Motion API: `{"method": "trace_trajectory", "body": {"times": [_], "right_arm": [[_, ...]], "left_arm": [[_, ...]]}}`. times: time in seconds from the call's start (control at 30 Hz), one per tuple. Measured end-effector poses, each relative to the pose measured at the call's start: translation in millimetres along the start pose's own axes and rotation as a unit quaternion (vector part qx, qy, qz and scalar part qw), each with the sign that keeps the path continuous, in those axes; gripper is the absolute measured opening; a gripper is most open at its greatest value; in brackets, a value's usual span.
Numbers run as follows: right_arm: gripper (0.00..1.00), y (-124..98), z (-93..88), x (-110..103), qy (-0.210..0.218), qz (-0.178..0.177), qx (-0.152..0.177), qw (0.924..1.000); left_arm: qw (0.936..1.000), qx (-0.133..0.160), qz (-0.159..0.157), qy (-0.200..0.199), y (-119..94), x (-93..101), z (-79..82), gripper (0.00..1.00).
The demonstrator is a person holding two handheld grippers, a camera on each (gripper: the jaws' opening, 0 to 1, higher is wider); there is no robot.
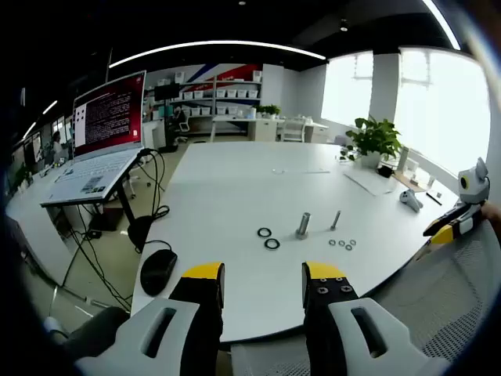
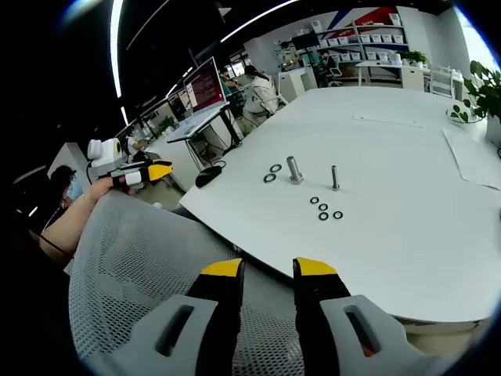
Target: Place the washer onto the threaded stud by aligning its center hole with the stud, sliding it down to the base, and recovering from edge contact or off-axis alignment until the washer reaches the visible bottom stop.
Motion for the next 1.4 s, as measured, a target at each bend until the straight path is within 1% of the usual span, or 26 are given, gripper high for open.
{"method": "trace_trajectory", "body": {"times": [0.5,1.1,1.4], "right_arm": [[0.28,-0.2,-0.6,-2.4,0.000,0.003,0.001,1.0000],[0.28,0.5,-1.6,-2.8,-0.001,0.006,-0.004,1.0000],[0.28,0.4,-0.7,-2.3,0.000,0.006,-0.001,1.0000]], "left_arm": [[1.0000,0.001,0.005,-0.001,0.0,-3.1,-0.3,0.37],[1.0000,0.002,0.005,-0.001,0.9,-3.5,0.0,0.37],[1.0000,0.002,0.006,-0.001,0.1,-2.8,-0.1,0.37]]}}
Point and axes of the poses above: the point that each gripper's makers call its tool centre point, and the gripper's own axes: y roughly forward along the fingers, x roughly to its right, z roughly out of its top, the point moved 1 cm from there along -y, roughly backward along the fingers, and after that the axes turned 3 degrees about x, right-handed, at the moved point
